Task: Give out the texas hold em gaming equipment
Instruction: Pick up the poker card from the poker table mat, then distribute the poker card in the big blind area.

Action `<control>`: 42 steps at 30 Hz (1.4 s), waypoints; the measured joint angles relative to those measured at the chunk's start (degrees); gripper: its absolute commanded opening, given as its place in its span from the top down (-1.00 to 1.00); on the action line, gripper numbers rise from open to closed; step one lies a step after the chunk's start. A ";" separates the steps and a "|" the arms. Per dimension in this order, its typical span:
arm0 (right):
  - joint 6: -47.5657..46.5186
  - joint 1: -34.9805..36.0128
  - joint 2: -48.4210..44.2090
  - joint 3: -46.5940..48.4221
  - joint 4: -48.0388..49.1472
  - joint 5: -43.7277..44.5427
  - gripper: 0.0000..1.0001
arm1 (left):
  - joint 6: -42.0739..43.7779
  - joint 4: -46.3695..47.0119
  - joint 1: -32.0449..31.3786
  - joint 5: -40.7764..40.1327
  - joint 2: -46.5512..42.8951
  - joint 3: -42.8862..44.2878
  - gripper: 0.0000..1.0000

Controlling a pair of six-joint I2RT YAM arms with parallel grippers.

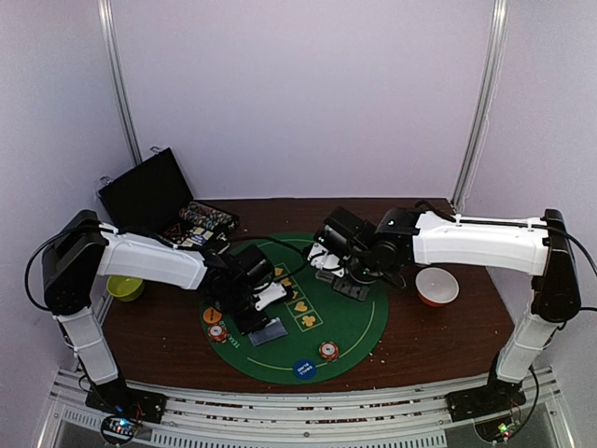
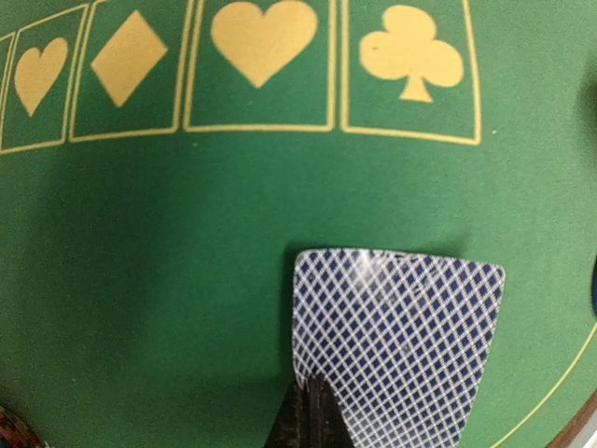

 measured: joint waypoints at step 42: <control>-0.50 0.00 -0.61 -1.57 0.74 -0.07 0.14 | 12.48 -2.27 14.51 -5.68 -1.46 3.10 -0.26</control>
